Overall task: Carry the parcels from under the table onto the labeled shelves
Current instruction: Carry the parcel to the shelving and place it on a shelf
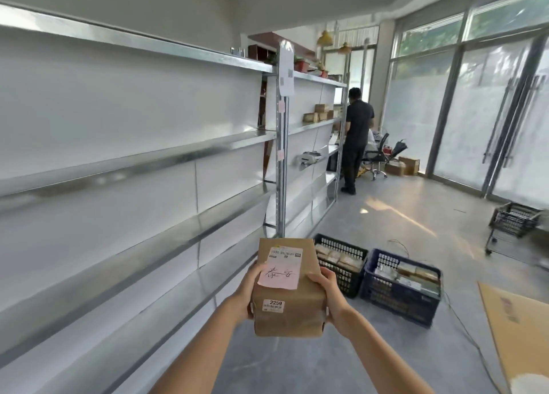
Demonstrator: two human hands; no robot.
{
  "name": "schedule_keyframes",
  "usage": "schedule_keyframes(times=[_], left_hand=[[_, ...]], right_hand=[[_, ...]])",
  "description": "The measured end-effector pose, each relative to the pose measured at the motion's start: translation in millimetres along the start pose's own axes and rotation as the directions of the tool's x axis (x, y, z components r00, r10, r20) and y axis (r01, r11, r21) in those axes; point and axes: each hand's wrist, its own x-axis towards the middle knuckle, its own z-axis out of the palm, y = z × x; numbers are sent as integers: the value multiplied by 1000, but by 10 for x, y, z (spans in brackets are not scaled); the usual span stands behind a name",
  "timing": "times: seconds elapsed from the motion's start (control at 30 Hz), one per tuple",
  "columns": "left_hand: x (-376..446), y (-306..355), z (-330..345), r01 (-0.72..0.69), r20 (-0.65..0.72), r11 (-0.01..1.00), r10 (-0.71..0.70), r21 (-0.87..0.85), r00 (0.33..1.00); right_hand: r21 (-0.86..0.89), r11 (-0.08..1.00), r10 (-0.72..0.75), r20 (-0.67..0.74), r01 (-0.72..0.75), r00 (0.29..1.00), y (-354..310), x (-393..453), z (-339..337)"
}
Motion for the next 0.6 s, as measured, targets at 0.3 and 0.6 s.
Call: schedule_keyframes(times=[0.3,0.6], left_hand=[[1795,1051,498,-57,-29,998,56,-25,998],[3466,1716,789,-71,-61,996,67,-62,996]], right_hand=[[79,991,-102,-45,105,994,-859,1717,-706],[48,990,-129,-44,131,991,-1395,3099,-1288]])
